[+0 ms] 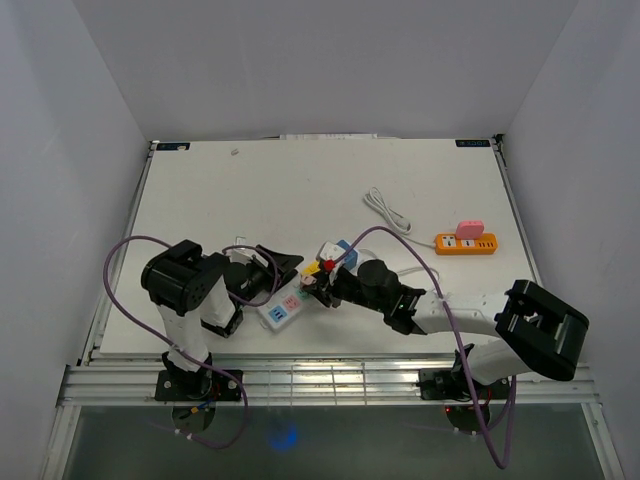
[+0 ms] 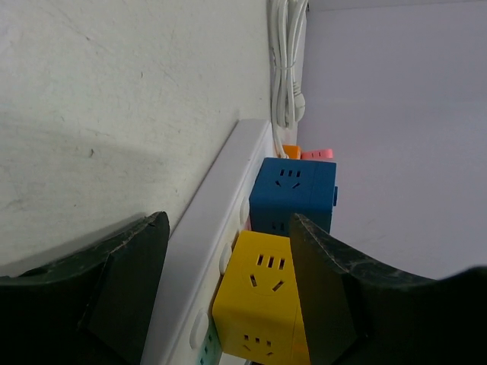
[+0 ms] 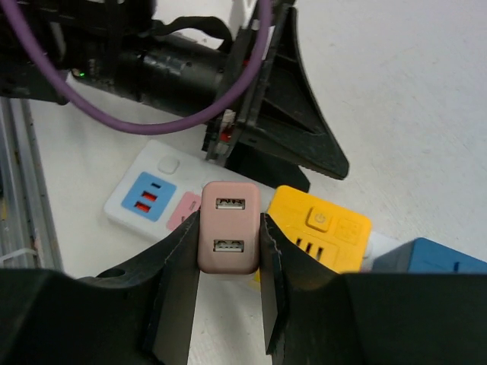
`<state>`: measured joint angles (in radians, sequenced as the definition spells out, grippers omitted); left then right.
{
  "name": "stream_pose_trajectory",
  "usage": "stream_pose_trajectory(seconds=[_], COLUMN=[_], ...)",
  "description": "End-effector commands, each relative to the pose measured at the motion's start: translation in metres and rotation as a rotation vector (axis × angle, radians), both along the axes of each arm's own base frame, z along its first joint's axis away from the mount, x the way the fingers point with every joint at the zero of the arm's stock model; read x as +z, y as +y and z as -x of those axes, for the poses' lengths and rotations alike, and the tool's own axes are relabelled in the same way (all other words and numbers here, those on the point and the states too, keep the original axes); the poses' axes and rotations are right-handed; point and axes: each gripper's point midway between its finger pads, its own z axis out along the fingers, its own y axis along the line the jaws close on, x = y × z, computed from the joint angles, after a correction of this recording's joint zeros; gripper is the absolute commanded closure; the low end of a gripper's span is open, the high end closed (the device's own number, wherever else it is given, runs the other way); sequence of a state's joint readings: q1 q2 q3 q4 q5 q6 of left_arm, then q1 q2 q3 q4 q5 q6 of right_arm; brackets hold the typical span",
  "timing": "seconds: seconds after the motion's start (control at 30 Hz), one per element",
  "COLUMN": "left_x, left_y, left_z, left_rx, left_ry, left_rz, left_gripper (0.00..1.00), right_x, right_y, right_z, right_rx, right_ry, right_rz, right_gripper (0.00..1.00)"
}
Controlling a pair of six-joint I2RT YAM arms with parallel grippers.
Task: Insert the plug
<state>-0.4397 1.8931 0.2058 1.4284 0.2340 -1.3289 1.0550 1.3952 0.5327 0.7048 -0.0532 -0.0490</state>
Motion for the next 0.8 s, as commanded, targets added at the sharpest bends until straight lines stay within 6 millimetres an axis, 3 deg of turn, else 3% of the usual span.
stream_pose_trajectory(seconds=[0.0,0.23,0.43,0.57,0.67,0.77], left_x=[0.013,0.018,0.017,0.015,0.016,0.013], left_y=[0.001,-0.005,-0.029,-0.049,-0.041,-0.03], left_z=[0.001,0.009,0.02,0.025,0.023,0.019], left_rx=[0.054,0.072,0.085,0.053,0.082,0.103], left_ry=[-0.045,-0.058,-0.07,-0.072,-0.083,-0.072], left_rz=[0.014,-0.011,-0.022,0.001,0.009,-0.024], left_gripper=[0.24,0.25,0.25,0.25,0.24,0.23], right_x=[0.008,-0.011,-0.018,-0.006,0.015,0.028], right_y=[-0.016,-0.032,-0.043,-0.043,-0.034,-0.041], right_z=[-0.017,-0.045,-0.064,-0.062,-0.044,-0.051], right_rx=[-0.141,-0.272,-0.294,-0.256,-0.134,-0.187], right_ry=[-0.01,0.068,0.125,0.101,0.06,0.035], right_rz=[-0.032,0.019,0.007,-0.018,-0.074,-0.088], right_gripper=[0.92,0.92,0.92,0.92,0.92,0.92])
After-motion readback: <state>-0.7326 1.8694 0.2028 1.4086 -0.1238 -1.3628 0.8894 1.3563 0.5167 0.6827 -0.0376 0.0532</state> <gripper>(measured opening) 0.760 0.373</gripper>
